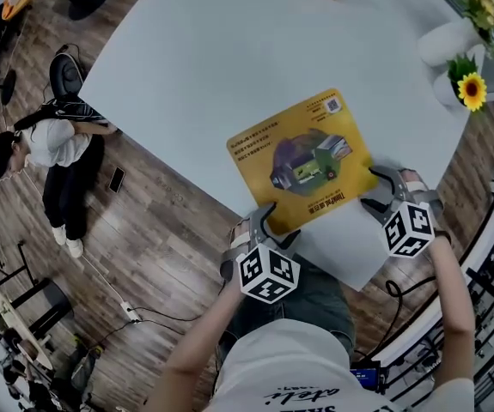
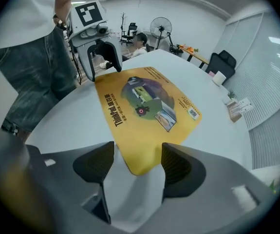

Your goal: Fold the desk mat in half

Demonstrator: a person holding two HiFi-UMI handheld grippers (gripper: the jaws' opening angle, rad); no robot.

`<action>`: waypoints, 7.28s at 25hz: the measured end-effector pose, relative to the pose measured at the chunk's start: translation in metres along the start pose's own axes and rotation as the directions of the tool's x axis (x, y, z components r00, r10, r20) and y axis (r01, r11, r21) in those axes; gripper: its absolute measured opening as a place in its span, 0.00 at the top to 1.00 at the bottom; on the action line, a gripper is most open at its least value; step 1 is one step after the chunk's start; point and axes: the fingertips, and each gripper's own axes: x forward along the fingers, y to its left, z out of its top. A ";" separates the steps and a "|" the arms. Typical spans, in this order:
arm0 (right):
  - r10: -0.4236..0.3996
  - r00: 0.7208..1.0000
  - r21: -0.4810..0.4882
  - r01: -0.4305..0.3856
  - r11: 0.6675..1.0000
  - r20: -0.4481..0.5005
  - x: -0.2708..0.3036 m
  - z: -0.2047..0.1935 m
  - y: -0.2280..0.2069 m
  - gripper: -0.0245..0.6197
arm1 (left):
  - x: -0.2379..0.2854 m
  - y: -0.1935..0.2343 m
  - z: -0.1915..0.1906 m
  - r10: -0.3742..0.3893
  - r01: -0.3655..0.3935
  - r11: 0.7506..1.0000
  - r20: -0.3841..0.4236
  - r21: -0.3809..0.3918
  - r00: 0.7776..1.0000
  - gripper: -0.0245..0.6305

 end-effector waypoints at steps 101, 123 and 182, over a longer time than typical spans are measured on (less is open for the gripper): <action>0.043 0.998 0.065 -0.040 0.997 -0.037 0.071 0.075 -0.148 0.80 | 0.005 0.156 0.035 -0.098 0.104 0.989 0.055 -0.108 0.994 0.83; -0.270 0.963 0.376 0.245 0.894 0.013 0.047 0.084 -0.194 0.35 | -0.011 0.196 0.020 0.109 -0.102 0.985 0.044 -0.137 0.993 0.64; -0.964 0.261 0.901 0.402 0.162 0.056 -0.236 0.154 -0.222 0.84 | -0.248 0.290 0.239 0.509 -0.371 0.859 0.661 -0.352 0.552 0.96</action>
